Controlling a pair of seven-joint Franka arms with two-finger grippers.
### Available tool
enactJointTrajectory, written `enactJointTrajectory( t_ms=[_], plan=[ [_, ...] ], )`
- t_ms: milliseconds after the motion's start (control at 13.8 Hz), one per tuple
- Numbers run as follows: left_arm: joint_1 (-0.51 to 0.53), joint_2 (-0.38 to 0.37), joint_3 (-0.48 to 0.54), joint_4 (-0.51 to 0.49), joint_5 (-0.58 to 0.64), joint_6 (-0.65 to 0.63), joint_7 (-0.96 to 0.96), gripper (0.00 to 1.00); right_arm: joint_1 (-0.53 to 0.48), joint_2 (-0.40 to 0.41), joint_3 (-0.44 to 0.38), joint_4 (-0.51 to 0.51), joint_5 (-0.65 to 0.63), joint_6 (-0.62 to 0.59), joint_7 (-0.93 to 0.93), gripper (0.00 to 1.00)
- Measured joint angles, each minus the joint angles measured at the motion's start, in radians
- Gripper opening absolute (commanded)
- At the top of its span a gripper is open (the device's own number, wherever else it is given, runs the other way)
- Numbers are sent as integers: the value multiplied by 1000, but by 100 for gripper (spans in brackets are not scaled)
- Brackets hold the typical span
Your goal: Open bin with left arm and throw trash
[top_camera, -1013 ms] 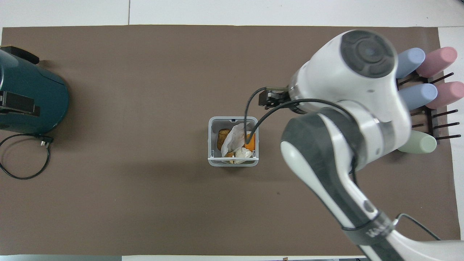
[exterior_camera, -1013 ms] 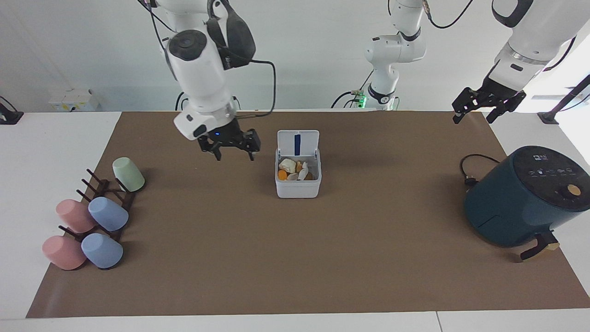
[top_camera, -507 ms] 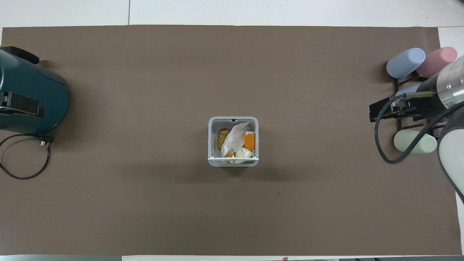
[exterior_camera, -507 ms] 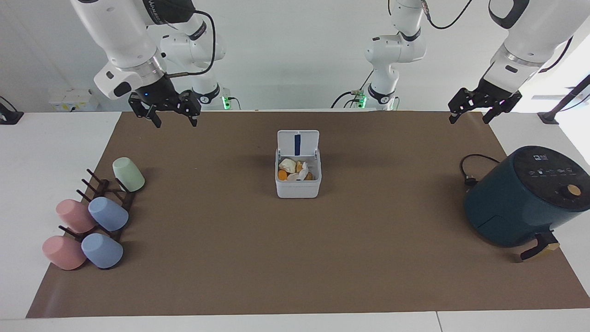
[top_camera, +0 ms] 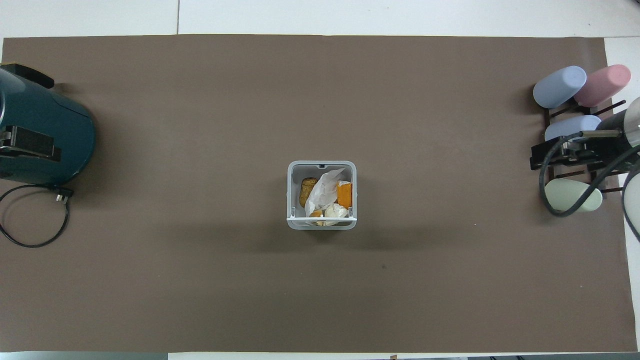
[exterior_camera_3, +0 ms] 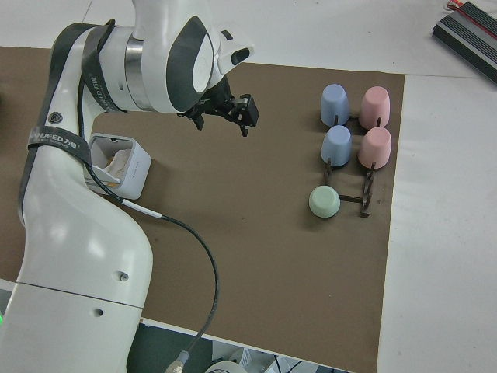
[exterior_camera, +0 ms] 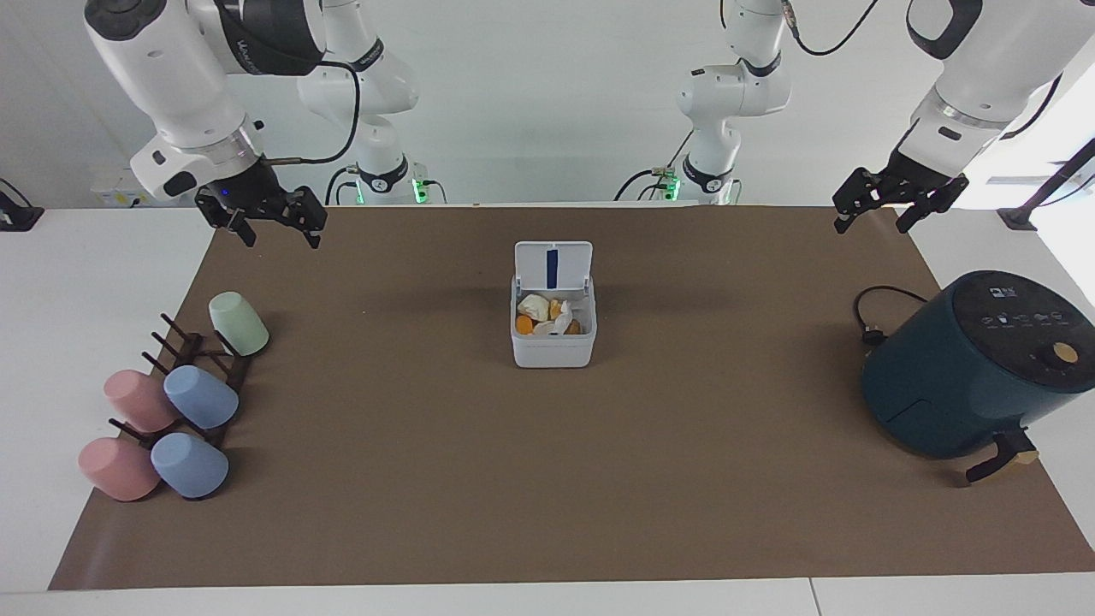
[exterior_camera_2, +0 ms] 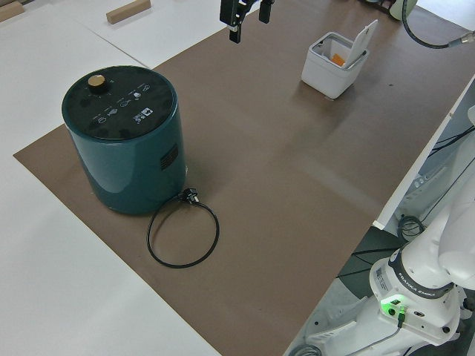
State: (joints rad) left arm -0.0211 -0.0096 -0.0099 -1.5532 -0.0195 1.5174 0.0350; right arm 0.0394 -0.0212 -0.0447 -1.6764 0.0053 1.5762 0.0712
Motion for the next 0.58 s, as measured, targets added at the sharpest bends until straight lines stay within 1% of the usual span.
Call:
enactJointTrajectory(
  t_ms=[289, 579],
  plan=[
    [0, -1, 0, 0, 0, 0, 0, 100, -2, 3, 0, 0, 0, -7, 0, 100],
    [0, -1, 0, 0, 0, 0, 0, 100, -8, 1, -20, 3, 0, -7, -23, 100]
  ],
)
